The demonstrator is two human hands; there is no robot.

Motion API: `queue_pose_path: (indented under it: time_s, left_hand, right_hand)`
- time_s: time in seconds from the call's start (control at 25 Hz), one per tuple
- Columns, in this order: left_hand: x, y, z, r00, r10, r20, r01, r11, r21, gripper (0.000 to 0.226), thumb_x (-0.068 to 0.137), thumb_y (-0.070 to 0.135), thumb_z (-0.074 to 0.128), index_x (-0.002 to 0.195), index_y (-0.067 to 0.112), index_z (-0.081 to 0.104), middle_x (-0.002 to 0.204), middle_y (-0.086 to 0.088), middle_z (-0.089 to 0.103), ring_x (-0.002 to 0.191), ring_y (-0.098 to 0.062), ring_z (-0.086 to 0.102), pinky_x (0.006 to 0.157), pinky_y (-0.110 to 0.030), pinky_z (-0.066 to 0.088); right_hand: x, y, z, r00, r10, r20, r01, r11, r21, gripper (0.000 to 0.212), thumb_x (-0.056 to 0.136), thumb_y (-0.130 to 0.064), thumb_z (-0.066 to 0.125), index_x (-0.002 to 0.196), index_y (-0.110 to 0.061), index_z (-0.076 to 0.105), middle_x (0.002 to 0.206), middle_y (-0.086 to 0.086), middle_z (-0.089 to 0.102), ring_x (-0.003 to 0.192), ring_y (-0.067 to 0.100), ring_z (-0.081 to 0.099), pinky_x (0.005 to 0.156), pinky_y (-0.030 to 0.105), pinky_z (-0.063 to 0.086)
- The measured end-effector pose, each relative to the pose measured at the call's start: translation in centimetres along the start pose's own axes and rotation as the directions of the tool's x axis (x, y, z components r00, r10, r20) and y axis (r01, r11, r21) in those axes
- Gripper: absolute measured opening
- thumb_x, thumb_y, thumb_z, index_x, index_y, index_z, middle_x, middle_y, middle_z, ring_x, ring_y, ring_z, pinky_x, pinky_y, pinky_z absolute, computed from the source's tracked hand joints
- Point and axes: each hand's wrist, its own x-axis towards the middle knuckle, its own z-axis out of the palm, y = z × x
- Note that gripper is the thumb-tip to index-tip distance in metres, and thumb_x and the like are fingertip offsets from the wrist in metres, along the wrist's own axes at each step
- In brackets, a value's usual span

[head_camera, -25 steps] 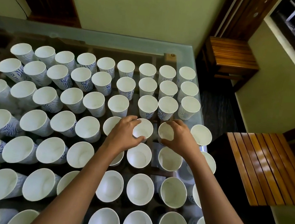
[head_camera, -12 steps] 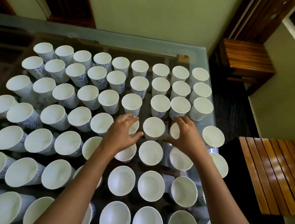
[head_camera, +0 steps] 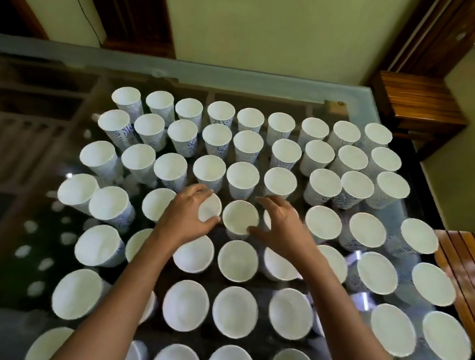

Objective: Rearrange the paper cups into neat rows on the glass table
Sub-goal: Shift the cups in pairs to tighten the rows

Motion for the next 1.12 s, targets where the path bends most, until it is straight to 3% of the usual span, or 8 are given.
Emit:
queue_pose_path:
  time_s: [0.12, 0.4, 0.76, 1.12]
  left_hand:
    - [0.6, -2.4, -0.8, 0.996, 0.070, 0.059, -0.070, 0.998, -0.003, 0.064, 0.076, 0.035, 0.070, 0.132, 0.013, 0.048, 0.140, -0.006, 0.042, 0.128, -0.023, 0.037, 0.105, -0.032, 0.029]
    - [1.4, -4.3, -0.9, 0.979, 0.143, 0.142, -0.138, 0.989, -0.043, 0.072, 0.072, 0.041, 0.072, 0.133, 0.014, 0.046, 0.140, -0.005, 0.042, 0.129, -0.021, 0.036, 0.106, -0.030, 0.027]
    - [0.7, -4.1, -0.5, 0.983, 0.144, 0.116, -0.136, 0.988, -0.071, 0.068, 0.072, 0.038, 0.073, 0.131, 0.013, 0.050, 0.135, -0.005, 0.049, 0.123, -0.020, 0.043, 0.101, -0.027, 0.031]
    - [0.3, -3.8, -0.9, 0.989, 0.103, 0.104, -0.097, 0.993, -0.066, 0.072, 0.073, 0.040, 0.072, 0.135, 0.015, 0.045, 0.142, -0.005, 0.041, 0.130, -0.021, 0.036, 0.106, -0.030, 0.027]
  right_hand:
    - [1.2, -2.2, 1.5, 0.998, 0.068, 0.004, -0.067, 0.998, -0.021, 0.067, 0.076, -0.031, 0.073, 0.133, -0.013, 0.044, 0.134, 0.011, 0.046, 0.120, 0.027, 0.045, 0.097, 0.033, 0.038]
    - [1.9, -4.1, 3.4, 0.985, 0.168, 0.036, -0.165, 0.983, -0.078, 0.070, 0.073, -0.031, 0.075, 0.132, -0.012, 0.044, 0.134, 0.013, 0.045, 0.119, 0.031, 0.044, 0.095, 0.038, 0.043]
    - [2.2, -3.7, 3.6, 0.987, 0.159, 0.007, -0.159, 0.987, -0.030, 0.065, 0.073, -0.024, 0.076, 0.129, -0.009, 0.048, 0.130, 0.015, 0.047, 0.115, 0.032, 0.047, 0.093, 0.037, 0.043]
    - [2.0, -3.8, 3.3, 0.994, 0.110, 0.012, -0.109, 0.993, -0.037, 0.072, 0.073, -0.026, 0.076, 0.134, -0.010, 0.042, 0.135, 0.014, 0.044, 0.121, 0.031, 0.043, 0.098, 0.037, 0.041]
